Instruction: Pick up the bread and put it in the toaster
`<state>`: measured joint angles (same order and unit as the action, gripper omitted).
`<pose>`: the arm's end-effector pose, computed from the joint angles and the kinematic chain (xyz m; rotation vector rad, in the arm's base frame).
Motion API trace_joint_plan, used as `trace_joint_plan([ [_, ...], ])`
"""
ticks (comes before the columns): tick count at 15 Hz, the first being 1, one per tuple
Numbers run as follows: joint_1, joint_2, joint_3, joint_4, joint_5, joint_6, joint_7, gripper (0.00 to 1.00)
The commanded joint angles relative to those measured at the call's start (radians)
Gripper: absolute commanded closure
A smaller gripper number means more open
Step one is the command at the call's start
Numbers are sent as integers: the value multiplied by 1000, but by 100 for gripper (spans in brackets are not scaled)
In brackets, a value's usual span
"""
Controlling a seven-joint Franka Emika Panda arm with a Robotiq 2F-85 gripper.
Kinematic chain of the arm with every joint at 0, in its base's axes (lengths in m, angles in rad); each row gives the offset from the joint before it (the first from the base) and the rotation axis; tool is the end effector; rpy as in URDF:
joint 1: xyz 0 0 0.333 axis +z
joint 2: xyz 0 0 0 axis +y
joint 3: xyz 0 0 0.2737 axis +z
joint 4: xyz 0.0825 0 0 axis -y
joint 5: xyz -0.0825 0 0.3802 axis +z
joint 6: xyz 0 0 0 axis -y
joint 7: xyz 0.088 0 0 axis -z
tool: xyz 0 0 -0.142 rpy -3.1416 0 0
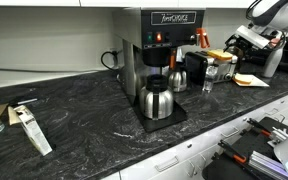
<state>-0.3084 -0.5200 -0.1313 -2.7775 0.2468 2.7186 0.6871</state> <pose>0.3838 -0.1792 0.3438 -2.2134 1.7302 -0.5963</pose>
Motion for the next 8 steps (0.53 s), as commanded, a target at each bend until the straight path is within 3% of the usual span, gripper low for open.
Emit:
trace_joint_plan([
  [1, 58, 22, -51, 11, 101, 69, -84, 0],
  [6, 77, 68, -31, 0, 194, 184, -45, 0],
  [8, 63, 50, -23, -2, 181, 141, -49, 0],
])
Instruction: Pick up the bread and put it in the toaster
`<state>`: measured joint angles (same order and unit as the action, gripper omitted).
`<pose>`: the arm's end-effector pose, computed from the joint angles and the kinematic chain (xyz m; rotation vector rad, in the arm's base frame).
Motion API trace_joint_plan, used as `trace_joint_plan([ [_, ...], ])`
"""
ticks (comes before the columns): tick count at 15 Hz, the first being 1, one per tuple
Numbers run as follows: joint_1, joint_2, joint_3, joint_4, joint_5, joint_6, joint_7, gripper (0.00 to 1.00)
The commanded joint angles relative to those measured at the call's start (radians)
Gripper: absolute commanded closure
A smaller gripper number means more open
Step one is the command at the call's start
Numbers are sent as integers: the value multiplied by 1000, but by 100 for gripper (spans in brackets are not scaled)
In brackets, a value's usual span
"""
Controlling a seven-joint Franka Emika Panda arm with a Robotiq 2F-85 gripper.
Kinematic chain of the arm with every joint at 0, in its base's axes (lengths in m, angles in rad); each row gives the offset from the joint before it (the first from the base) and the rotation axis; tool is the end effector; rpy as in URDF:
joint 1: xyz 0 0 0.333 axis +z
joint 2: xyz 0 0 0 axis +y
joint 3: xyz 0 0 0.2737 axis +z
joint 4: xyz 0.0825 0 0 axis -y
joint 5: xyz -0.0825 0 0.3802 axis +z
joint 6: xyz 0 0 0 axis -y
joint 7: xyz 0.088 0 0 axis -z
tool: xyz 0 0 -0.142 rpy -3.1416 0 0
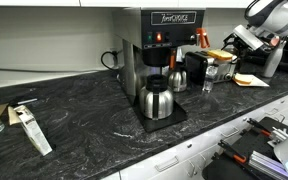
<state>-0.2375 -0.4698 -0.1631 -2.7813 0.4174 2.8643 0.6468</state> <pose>0.3943 -0.1794 0.3375 -2.0507 1.7664 -0.6705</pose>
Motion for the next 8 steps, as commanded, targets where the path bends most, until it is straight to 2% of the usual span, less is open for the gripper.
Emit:
trace_joint_plan([
  [1, 0, 14, 9, 1, 21, 8, -2, 0],
  [8, 3, 28, 9, 2, 24, 26, 5, 0],
])
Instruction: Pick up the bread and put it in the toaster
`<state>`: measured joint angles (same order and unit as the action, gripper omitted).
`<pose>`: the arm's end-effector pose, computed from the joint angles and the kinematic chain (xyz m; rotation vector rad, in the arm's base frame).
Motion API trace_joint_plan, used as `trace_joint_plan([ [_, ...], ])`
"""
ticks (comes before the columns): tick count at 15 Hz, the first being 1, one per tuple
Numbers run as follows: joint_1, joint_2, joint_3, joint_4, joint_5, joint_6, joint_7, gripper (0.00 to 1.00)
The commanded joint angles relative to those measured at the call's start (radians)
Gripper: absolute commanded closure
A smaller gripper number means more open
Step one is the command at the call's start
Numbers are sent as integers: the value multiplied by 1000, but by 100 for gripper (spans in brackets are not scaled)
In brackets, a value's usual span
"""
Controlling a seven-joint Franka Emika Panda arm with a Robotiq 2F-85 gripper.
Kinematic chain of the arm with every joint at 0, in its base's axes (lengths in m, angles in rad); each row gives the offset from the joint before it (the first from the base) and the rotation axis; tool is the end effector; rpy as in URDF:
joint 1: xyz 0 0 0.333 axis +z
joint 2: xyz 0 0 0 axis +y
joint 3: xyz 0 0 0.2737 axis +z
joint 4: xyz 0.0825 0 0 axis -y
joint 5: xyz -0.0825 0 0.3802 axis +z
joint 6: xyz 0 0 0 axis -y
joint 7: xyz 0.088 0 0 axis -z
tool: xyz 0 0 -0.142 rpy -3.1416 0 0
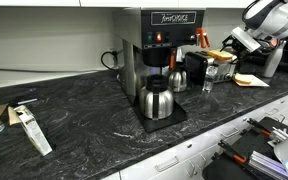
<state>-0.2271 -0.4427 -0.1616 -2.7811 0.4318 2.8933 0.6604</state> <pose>0.3970 -0.1780 0.3297 -2.0329 1.7898 -0.6688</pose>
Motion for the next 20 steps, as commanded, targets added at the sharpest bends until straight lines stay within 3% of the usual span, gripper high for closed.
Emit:
trace_joint_plan([
  [1, -7, 1, 7, 2, 10, -3, -8, 0],
  [20, 44, 102, -30, 3, 185, 183, 66, 0],
])
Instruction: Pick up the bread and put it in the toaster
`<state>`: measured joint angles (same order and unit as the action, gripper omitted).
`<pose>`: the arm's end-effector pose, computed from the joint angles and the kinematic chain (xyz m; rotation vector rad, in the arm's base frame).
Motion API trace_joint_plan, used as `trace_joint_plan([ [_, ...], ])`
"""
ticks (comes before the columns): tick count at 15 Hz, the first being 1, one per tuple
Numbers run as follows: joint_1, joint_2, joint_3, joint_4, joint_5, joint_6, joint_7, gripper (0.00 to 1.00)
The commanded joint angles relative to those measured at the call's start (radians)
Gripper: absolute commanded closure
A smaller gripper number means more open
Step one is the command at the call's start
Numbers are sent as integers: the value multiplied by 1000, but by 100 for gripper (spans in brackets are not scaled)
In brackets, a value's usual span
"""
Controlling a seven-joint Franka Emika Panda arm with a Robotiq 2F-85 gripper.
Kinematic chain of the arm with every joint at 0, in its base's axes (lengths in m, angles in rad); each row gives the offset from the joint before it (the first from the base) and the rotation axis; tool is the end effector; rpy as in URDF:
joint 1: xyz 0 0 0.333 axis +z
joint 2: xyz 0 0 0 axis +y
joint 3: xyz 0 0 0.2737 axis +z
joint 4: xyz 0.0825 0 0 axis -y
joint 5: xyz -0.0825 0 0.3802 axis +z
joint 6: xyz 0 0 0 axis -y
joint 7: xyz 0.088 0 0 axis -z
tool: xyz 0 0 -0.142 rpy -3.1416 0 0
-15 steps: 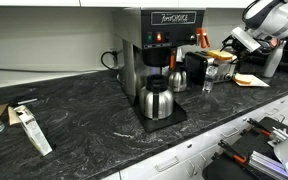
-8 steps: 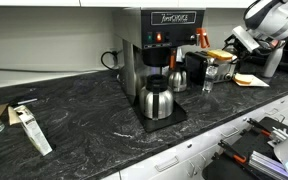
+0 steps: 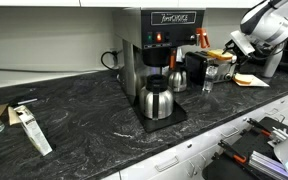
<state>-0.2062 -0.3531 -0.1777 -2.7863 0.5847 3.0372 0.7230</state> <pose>0.3925 -0.1949 0.3039 -1.7881 1.9938 -0.6911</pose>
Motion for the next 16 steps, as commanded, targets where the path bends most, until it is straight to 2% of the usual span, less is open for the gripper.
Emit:
trace_joint_plan([
  [1, 25, 10, -15, 9, 34, 43, 5, 0],
  [5, 46, 6, -27, 16, 42, 59, 2, 0],
  [6, 56, 6, -34, 19, 48, 63, 0, 4],
  [7, 72, 3, -48, 21, 58, 66, -5, 26],
  [9, 97, 0, -70, 24, 69, 76, -9, 31],
  [16, 168, -19, -160, 15, 68, 92, -11, 79],
])
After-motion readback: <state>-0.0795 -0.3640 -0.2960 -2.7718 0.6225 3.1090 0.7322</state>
